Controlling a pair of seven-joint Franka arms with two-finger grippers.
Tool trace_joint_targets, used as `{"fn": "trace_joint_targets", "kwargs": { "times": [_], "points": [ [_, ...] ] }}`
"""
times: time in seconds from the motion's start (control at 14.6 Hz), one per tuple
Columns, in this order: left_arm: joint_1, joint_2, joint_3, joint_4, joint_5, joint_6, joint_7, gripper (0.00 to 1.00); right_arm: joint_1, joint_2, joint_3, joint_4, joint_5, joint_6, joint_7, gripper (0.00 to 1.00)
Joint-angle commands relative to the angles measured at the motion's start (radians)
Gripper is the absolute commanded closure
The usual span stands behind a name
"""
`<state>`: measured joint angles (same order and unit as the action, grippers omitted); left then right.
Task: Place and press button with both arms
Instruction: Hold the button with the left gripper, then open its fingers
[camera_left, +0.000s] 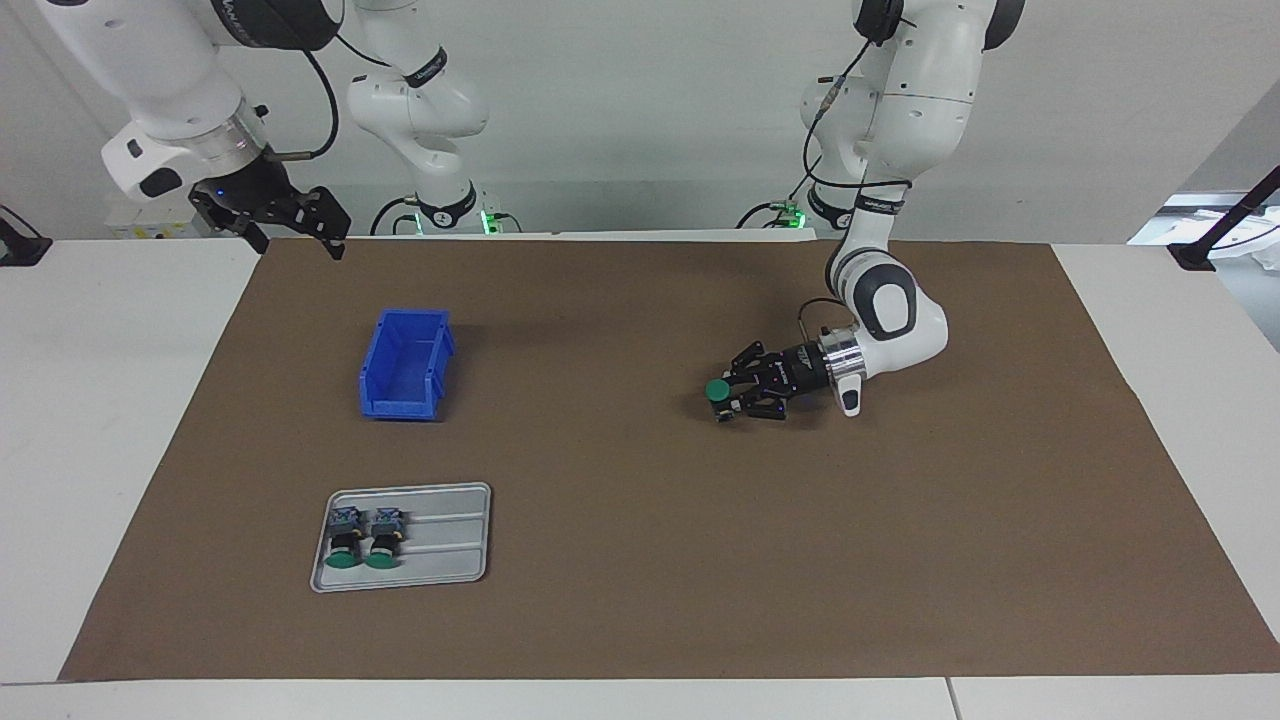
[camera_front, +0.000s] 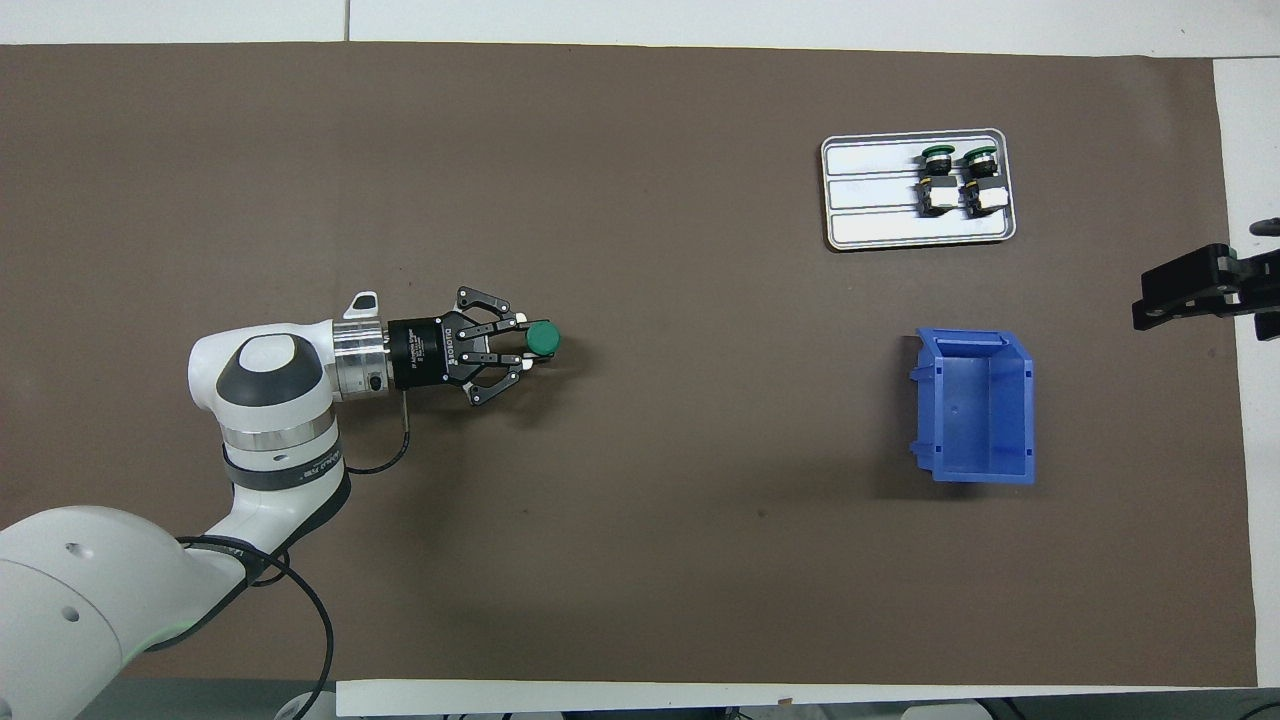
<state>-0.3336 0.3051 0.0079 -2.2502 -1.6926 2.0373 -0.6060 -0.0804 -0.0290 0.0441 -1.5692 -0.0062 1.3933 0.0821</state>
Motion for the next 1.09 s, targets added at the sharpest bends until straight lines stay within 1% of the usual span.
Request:
{"fn": "trace_joint_targets", "kwargs": {
  "times": [0.0, 0.27, 0.41, 0.82, 1.02],
  "points": [
    [-0.010, -0.006, 0.006, -0.017, -0.025, 0.017, 0.020, 0.79, -0.009, -0.009, 0.002, -0.014, 0.020, 0.006, -0.024, 0.01],
    [-0.018, -0.007, 0.004, -0.017, -0.025, 0.027, 0.020, 0.76, -0.009, -0.009, 0.002, -0.014, 0.020, 0.006, -0.025, 0.01],
    [-0.016, -0.007, 0.006, -0.020, -0.025, 0.026, 0.020, 0.72, -0.009, -0.009, 0.002, -0.014, 0.020, 0.006, -0.024, 0.01],
    [-0.004, -0.009, 0.006, -0.026, -0.025, 0.018, 0.015, 0.69, -0.009, -0.009, 0.002, -0.014, 0.020, 0.006, -0.025, 0.01],
    [0.001, -0.009, 0.007, -0.028, -0.025, 0.015, 0.015, 0.61, -0.009, -0.009, 0.002, -0.014, 0.020, 0.006, -0.025, 0.01]
  ]
}}
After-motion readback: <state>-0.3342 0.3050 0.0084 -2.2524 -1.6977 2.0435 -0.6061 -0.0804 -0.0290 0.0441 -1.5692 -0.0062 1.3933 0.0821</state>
